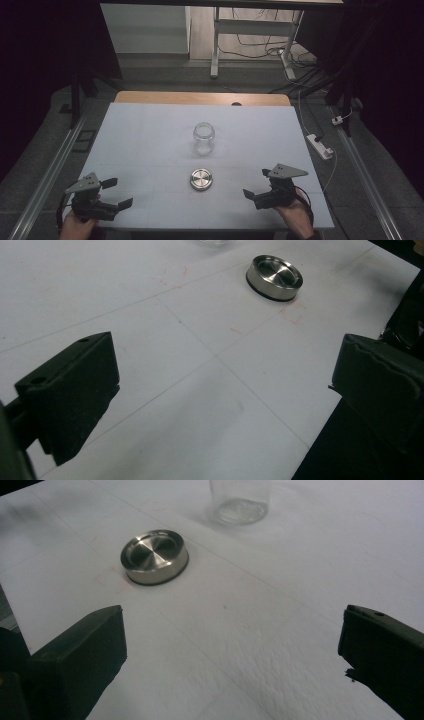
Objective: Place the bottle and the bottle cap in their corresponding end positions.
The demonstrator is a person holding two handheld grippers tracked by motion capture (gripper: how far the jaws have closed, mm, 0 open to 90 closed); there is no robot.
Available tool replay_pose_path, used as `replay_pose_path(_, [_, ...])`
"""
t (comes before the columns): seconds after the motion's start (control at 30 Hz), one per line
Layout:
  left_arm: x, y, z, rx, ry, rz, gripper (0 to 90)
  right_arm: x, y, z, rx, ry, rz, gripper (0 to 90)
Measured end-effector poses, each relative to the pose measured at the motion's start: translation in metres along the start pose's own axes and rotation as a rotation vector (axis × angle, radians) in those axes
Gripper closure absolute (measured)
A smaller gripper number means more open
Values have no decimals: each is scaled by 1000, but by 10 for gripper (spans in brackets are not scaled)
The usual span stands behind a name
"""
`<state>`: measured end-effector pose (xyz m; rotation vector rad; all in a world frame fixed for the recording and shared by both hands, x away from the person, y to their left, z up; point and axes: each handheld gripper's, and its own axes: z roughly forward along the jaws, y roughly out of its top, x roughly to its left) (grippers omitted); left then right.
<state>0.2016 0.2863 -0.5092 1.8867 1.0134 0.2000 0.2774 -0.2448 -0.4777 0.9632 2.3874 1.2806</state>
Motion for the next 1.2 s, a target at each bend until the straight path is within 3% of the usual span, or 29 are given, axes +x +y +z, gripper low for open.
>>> replay_pose_path(0.3, [2,-10,-8,6,38,-17,0,-6,-19,-20,14,-70,26,0])
replay_pose_path(0.67, [2,-18,-8,52,79,-20,0,-8,-40,-36,49,-149,64,0])
replay_pose_path(0.93, [0,-22,-10,89,123,-19,0,-5,-51,-39,95,-168,84,0])
replay_pose_path(1.2, [3,-23,-10,102,131,-62,0,-4,-53,-42,102,-185,102,0])
